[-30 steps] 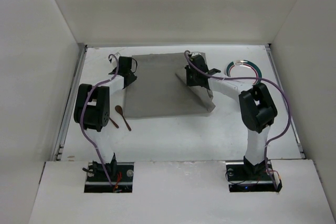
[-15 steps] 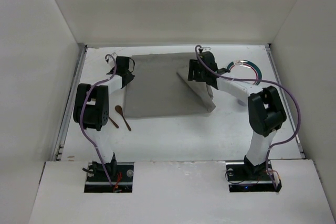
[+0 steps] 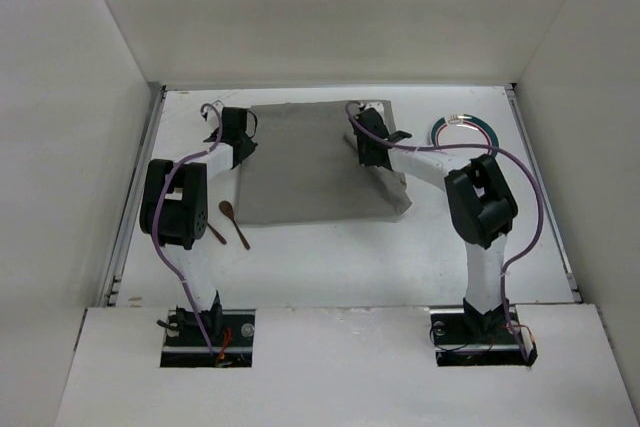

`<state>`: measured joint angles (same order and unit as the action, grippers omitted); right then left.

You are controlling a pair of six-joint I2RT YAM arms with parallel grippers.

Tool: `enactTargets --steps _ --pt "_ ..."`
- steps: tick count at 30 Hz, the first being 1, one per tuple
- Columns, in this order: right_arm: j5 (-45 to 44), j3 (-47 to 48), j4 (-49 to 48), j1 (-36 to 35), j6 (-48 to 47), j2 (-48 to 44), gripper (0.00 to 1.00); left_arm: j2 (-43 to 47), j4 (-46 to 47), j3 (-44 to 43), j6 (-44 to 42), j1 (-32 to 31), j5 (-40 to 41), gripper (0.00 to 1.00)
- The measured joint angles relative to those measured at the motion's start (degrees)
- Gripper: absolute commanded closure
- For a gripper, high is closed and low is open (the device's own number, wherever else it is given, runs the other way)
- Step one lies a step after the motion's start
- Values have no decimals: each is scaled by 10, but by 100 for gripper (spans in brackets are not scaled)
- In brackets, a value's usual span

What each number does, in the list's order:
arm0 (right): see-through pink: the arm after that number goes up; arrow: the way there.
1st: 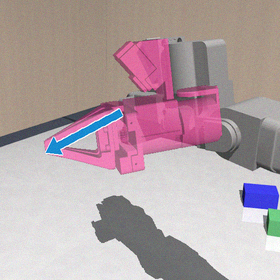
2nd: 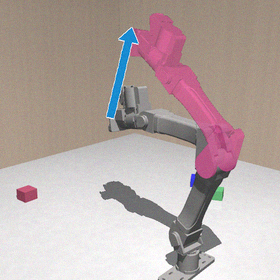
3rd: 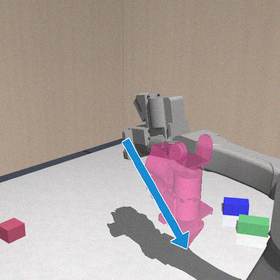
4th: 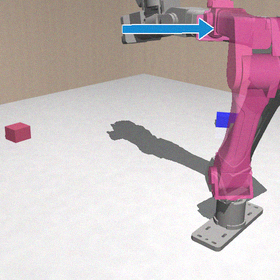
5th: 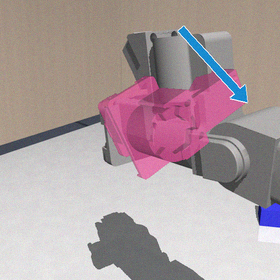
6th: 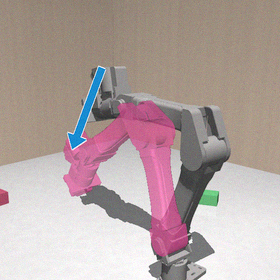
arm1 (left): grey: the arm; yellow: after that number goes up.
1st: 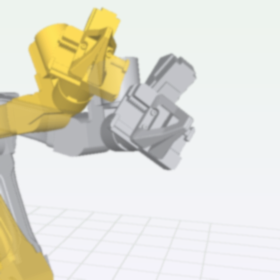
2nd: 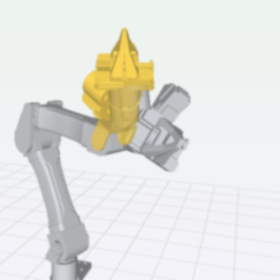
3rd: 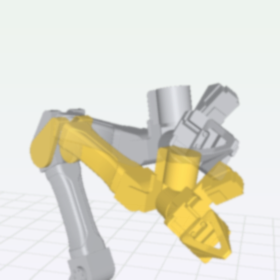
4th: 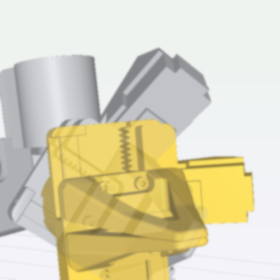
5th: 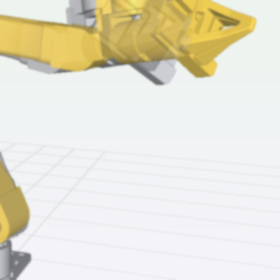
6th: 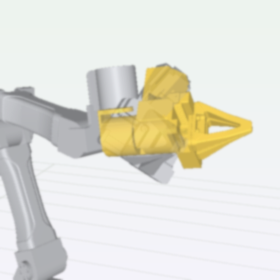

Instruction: Set the dinner table for one person

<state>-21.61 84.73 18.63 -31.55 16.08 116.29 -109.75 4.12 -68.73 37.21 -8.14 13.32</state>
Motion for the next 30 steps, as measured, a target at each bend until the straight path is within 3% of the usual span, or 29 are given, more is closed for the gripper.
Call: enactTargets --steps 5,10,13,16,21,26,30 --pt "-39 -4 -4 6 14 -17 97 0 1 0 2 3 0 96" --pt "-52 -41 -24 46 46 -77 94 0 4 6 6 9 3 97" --pt "-56 -64 -34 89 70 -97 72 0 5 14 9 11 9 97" --pt "-56 -84 -42 121 85 -97 66 0 4 20 10 12 13 98" --pt "-52 -111 -55 138 102 -99 39 0 7 30 13 12 21 97" --pt "-31 -137 -73 134 105 -117 36 24 7 52 14 6 26 80" --pt "0 -145 -96 134 111 -123 37 69 17 72 8 -9 28 73"
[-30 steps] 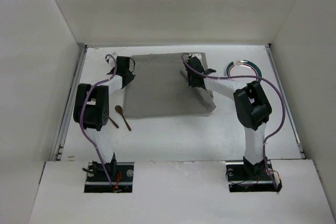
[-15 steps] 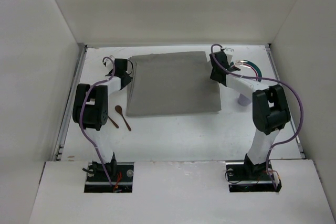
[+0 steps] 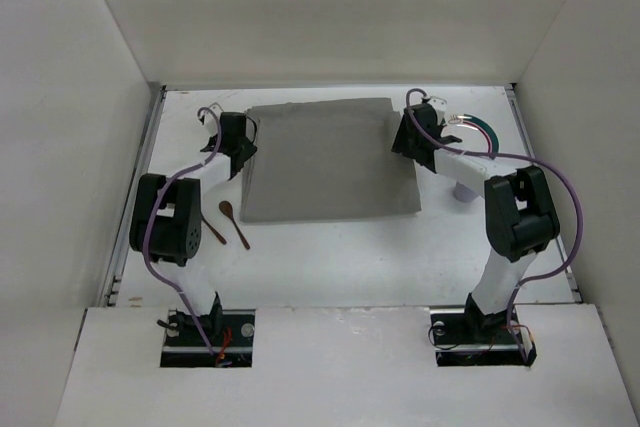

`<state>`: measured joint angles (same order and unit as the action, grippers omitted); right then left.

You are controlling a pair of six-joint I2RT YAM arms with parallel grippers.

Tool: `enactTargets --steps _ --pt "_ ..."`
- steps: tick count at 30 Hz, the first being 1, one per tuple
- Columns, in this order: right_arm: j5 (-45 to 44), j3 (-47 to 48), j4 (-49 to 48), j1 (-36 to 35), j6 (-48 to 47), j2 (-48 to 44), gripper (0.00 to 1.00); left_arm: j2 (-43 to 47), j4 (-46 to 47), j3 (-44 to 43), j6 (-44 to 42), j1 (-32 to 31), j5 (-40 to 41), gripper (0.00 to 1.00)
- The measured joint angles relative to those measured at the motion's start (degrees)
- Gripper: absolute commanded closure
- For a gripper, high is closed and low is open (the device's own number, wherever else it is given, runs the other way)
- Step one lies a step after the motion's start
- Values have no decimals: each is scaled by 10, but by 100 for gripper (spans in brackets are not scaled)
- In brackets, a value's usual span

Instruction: Set the dinner table for one person

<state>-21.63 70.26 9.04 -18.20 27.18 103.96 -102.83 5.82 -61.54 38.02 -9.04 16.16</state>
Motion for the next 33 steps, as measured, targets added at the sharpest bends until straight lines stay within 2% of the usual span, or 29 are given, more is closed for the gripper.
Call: enactTargets --steps 3,7,13,19,20,25,28,33 --pt "20 -9 -18 0 3 -1 37 19 22 1 -8 -9 -17 70" --pt "35 -10 -25 0 7 -1 37 9 26 -17 -22 -13 -45 70" --pt "48 -10 -35 -4 10 -1 36 -80 5 -107 -52 -14 -54 70" --pt "54 -16 -39 -7 11 -2 36 -136 -24 -156 -83 -15 -54 71" --pt "55 -17 -40 -7 11 -2 36 -140 -26 -158 -87 -15 -54 72" --pt "59 -18 -44 -10 11 -2 37 -148 -34 -163 -97 -13 -54 95" --pt "61 -18 -47 -14 12 -2 36 -148 -34 -163 -95 -10 -53 100" --pt "61 -18 -48 -14 14 -2 34 -139 -17 -145 -77 5 -53 100"
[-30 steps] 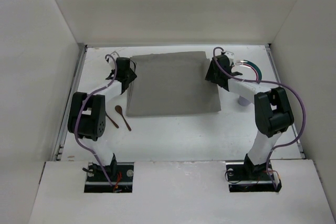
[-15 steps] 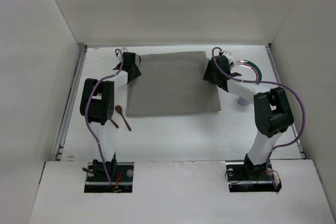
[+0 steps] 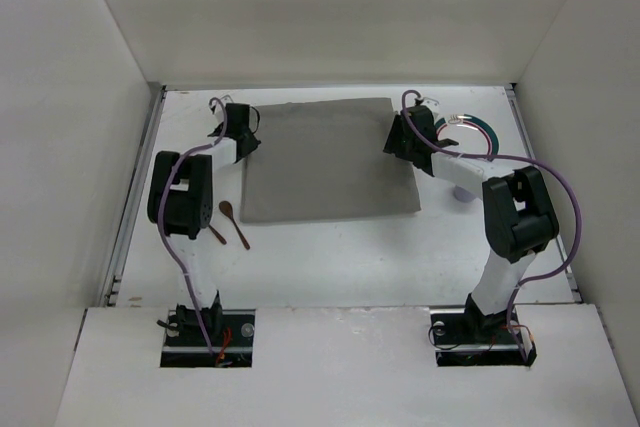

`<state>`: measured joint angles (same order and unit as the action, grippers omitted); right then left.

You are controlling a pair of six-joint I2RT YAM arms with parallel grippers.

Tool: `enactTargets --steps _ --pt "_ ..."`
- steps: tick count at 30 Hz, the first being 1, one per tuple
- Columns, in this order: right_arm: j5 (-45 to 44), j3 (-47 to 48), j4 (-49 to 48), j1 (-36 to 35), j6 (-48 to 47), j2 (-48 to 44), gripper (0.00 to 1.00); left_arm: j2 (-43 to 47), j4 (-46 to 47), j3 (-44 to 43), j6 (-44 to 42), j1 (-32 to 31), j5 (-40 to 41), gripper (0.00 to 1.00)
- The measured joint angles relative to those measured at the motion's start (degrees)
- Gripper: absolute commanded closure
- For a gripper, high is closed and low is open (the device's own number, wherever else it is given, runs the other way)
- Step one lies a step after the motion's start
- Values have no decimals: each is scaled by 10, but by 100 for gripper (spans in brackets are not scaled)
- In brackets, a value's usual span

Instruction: Set the dinner table for one person

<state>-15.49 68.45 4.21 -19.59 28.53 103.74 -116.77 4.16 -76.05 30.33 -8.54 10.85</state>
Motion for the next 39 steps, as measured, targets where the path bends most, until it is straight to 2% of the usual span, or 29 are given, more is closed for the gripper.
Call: enactTargets --steps 6,11,16,19,22,25,28,29,33,36,39 --pt "1 0 -4 0 2 0 32 75 12 71 32 22 -1 100" --pt "2 0 -4 0 2 0 31 89 25 66 38 27 1 100" --pt "4 0 -1 1 3 0 42 42 24 43 39 34 3 99" --pt "4 0 0 4 9 0 57 23 19 42 41 35 12 98" --pt "0 -9 -5 5 17 -3 53 25 18 44 43 35 27 86" --pt "-11 -43 -4 5 24 -27 38 53 21 67 46 29 51 69" --pt "-26 -102 -12 5 31 -85 37 125 21 117 47 13 85 61" --pt "-32 -124 -17 4 35 -109 40 156 21 134 47 2 98 60" --pt "-47 -210 -43 -2 53 -204 64 273 45 186 50 -73 142 61" --pt "-37 -265 -76 -22 79 -243 72 309 76 218 65 -145 147 63" --pt "-4 -308 -117 -54 113 -238 77 298 102 261 99 -208 125 65"
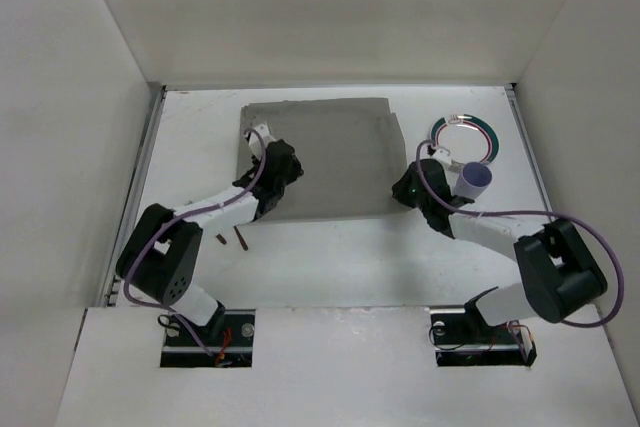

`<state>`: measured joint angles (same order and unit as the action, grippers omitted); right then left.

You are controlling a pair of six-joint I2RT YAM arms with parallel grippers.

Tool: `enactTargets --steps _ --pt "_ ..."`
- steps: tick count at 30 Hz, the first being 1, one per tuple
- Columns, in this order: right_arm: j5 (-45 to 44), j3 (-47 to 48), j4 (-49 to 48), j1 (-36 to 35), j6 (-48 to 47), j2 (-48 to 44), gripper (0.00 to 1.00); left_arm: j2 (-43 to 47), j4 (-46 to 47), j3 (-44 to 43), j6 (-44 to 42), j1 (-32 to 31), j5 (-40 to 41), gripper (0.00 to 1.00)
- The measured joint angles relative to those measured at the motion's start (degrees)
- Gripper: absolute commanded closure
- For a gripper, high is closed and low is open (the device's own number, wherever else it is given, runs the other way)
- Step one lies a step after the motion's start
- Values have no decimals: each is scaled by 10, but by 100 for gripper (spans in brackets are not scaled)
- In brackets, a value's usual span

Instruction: Set the dinner table for one person

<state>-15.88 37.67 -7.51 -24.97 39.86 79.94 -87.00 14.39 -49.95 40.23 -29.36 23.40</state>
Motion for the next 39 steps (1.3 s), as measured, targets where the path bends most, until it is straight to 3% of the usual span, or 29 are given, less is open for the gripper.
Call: enactTargets --steps 6,15,23,30,32,37,39 --pt "53 -75 -74 -14 89 40 83 -17 31 140 80 -12 -37 67" --pt "54 -117 -106 -5 160 15 84 101 49 250 105 29 -42 66" --pt "51 -118 -86 -5 152 -24 46 205 3 274 99 26 -40 66" --pt "22 -45 33 -51 97 -135 35 239 -5 228 53 -52 -23 62" --pt "2 -13 62 -60 75 -165 38 233 9 211 32 -80 -17 62" --pt "-55 38 112 -46 21 -220 78 183 62 186 -16 -126 -12 61" --pt "-74 47 137 -23 7 -234 83 165 79 185 -30 -134 -11 60"
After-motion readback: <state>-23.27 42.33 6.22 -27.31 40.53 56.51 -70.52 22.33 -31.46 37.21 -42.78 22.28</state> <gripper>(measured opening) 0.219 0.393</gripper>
